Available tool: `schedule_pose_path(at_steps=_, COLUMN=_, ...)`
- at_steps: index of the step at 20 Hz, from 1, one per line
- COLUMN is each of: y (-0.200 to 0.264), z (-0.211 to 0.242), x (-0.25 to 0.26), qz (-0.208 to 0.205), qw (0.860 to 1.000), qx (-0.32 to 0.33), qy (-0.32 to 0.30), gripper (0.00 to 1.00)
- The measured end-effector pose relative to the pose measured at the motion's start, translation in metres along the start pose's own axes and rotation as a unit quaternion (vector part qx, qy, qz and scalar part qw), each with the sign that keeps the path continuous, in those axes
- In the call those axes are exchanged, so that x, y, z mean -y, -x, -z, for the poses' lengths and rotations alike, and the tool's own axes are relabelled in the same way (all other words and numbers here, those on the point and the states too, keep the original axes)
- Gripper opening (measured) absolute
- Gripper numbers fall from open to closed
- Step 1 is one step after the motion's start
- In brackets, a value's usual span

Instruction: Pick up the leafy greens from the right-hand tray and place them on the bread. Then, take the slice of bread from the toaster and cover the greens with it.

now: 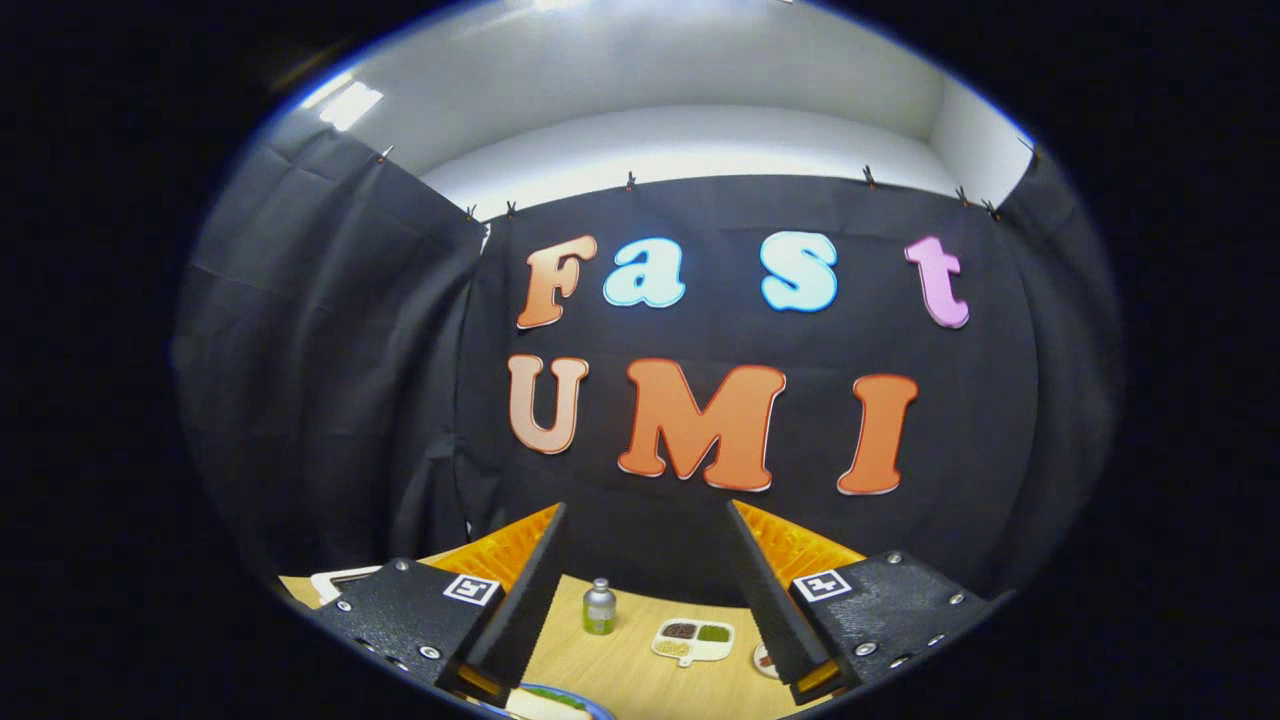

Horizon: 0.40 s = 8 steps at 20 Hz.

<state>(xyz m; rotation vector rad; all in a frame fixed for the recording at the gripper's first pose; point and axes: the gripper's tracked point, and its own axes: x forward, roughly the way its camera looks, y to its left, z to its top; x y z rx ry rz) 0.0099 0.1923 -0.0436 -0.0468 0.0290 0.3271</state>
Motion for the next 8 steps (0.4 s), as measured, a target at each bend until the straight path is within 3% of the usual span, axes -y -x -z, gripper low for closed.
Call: schedule_pose_path(at_steps=8, y=-0.006, z=-0.031, x=0.015, qz=0.014, qw=0.999, qx=0.030, qy=0.031, gripper=0.97)
